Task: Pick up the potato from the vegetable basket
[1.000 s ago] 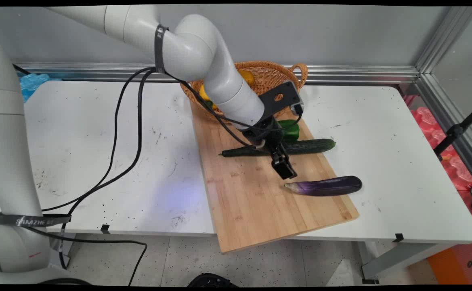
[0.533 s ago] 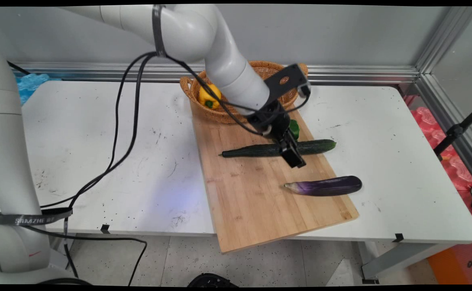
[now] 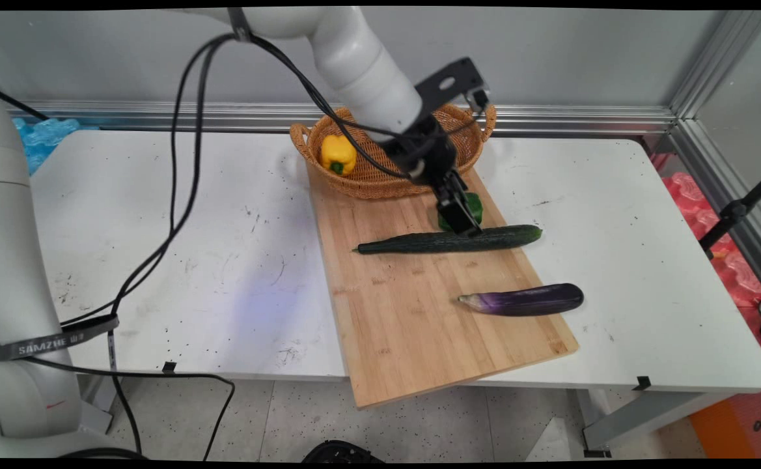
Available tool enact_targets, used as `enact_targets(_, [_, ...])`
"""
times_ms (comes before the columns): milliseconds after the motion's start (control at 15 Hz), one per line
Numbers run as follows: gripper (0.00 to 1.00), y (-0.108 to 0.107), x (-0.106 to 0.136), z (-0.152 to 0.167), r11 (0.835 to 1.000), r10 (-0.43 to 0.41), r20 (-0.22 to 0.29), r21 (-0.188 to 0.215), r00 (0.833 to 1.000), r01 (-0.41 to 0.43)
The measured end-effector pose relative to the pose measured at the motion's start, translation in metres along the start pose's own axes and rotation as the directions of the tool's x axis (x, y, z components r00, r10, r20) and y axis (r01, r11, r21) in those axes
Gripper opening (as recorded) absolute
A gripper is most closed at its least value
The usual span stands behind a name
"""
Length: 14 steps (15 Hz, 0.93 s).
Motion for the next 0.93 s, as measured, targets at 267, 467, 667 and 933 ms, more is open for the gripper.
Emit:
enact_targets(267, [1.00,-0.023,-0.016,-0.025,1.000,0.019,0.048,0.016,0.999,-0.020])
enact_targets(467, [1.00,-0.042,-0.033,-0.040,0.999,0.021,0.087,0.043,0.996,-0.024])
enact_targets(667, [1.00,-0.062,-0.048,-0.050,0.996,0.009,0.112,0.084,0.994,-0.019])
enact_targets(933, [1.00,-0.095,-0.058,-0.052,0.990,0.008,0.121,0.140,0.993,-0.025])
